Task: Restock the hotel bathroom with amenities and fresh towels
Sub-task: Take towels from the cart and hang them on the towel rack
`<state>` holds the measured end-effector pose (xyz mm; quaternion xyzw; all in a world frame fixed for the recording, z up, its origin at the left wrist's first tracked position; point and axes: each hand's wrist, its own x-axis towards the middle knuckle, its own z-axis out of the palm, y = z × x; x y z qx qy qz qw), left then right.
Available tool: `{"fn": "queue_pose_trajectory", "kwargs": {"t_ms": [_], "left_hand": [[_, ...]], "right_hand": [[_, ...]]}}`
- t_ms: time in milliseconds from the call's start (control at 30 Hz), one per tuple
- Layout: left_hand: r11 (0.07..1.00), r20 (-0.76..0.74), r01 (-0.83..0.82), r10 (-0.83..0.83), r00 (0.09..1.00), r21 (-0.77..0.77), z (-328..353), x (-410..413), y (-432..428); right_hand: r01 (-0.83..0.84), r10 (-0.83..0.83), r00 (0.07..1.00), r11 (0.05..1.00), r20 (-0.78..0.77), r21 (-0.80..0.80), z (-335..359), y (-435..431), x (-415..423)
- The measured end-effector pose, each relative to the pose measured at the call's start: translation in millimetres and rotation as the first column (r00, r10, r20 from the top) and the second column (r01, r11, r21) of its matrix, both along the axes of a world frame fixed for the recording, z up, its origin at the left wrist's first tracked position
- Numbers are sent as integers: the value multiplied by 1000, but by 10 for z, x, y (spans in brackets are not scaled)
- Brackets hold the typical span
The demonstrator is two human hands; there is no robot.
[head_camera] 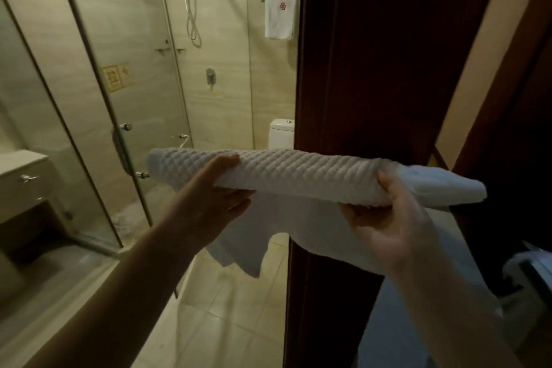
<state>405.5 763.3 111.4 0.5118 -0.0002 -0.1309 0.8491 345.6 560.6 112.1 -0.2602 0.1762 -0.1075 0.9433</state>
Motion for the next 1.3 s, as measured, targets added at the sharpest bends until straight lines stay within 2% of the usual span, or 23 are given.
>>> {"fn": "queue_pose_trajectory", "kwargs": {"t_ms": [267,500,667,767,833,1100,1300], "left_hand": [[979,-26,-199,197,980,-46,-42,314,713],[925,0,-380,380,925,-7,-39,717,1048],[898,-21,-438,438,899,-25,-23,1080,1241],[909,3,-414,415,910,-43,-108,1335,1327],[923,15,-383,384,923,-16,-116,1513,1348],[941,-58,-331,328,943,-65,-161,2636,1557],[963,31,-254,258,966,-93,-197,3781,1716]], "right_hand": [[-165,170,984,982,-45,92,-166,786,643],[-313,327,944,930,-45,192,-235,1175,1331],[-359,387,917,908,-101,218,-256,1342,1787],[-399,426,899,892,-104,212,-291,1386,2065],[-381,409,906,900,-106,213,-327,1430,2253],[-265,283,955,946,-83,184,-337,1664,3272],[-166,183,981,964,-68,207,-378,1930,4364]]}}
